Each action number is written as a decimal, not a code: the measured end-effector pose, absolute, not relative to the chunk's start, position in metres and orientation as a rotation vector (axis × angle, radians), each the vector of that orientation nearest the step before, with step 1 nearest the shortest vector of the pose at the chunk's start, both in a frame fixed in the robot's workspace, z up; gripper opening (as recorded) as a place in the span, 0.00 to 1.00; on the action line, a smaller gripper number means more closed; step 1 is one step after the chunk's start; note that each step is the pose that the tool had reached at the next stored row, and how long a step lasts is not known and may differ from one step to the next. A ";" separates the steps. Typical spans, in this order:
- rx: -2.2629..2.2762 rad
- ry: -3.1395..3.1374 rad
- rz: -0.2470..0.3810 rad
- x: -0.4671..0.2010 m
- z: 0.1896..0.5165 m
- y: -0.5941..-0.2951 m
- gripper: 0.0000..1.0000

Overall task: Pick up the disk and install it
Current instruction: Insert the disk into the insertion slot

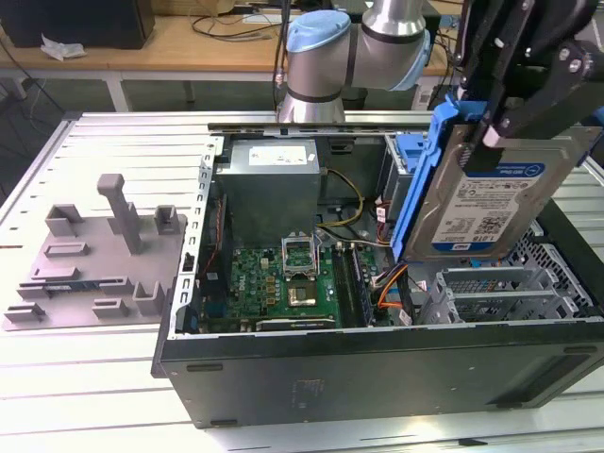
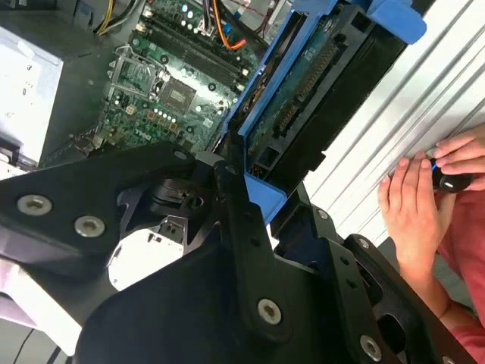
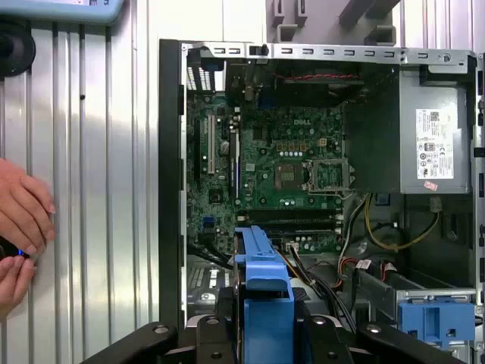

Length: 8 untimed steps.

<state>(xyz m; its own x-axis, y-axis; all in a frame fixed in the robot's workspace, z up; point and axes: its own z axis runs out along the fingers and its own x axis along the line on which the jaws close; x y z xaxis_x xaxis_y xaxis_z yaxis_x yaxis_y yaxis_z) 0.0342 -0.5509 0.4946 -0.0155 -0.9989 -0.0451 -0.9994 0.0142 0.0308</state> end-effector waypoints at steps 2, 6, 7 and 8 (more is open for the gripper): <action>-2.196 2.229 0.085 0.055 0.494 -0.554 0.37; -2.196 2.229 0.086 0.063 0.494 -0.554 0.37; -2.196 2.229 0.086 0.065 0.494 -0.555 0.37; -2.196 2.229 0.086 0.067 0.494 -0.555 0.37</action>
<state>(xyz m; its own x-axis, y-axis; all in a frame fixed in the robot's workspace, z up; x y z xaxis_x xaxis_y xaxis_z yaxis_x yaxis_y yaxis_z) 0.0667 -0.5548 0.4942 -0.0155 -0.9988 -0.0470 -0.9994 0.0141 0.0309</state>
